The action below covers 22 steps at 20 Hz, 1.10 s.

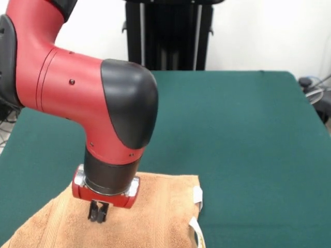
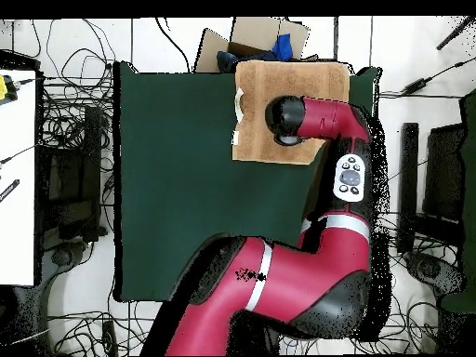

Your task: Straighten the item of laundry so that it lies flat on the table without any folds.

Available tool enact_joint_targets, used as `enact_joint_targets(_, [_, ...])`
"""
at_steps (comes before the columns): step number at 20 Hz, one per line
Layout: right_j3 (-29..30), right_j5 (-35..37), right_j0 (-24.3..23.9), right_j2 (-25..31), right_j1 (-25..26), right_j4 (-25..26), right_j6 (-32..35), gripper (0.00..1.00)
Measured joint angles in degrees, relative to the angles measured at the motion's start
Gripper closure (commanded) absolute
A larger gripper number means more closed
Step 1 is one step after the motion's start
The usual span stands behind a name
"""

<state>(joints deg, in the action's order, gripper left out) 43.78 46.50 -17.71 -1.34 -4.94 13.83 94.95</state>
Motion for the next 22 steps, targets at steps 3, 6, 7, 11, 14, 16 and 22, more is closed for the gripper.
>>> enact_joint_targets(3, [-0.01,-0.01,-1.05,1.03,-0.66,-0.06,0.0,1.0])
enact_joint_targets(6, [-0.01,0.0,-2.37,1.43,-2.01,-0.05,0.0,1.0])
enact_joint_targets(7, [0.12,-0.08,-2.65,1.43,-2.49,-0.05,0.0,1.0])
enact_joint_targets(11, [2.88,-1.86,-3.21,1.43,-5.18,-0.16,0.0,1.0])
enact_joint_targets(14, [10.35,-6.37,-3.38,1.43,-10.29,-1.03,0.0,1.0])
enact_joint_targets(16, [17.52,-10.23,-3.24,1.41,-15.01,-1.91,0.0,1.0])
enact_joint_targets(22, [29.85,-15.28,-0.74,0.02,-23.56,-2.99,0.0,1.0])
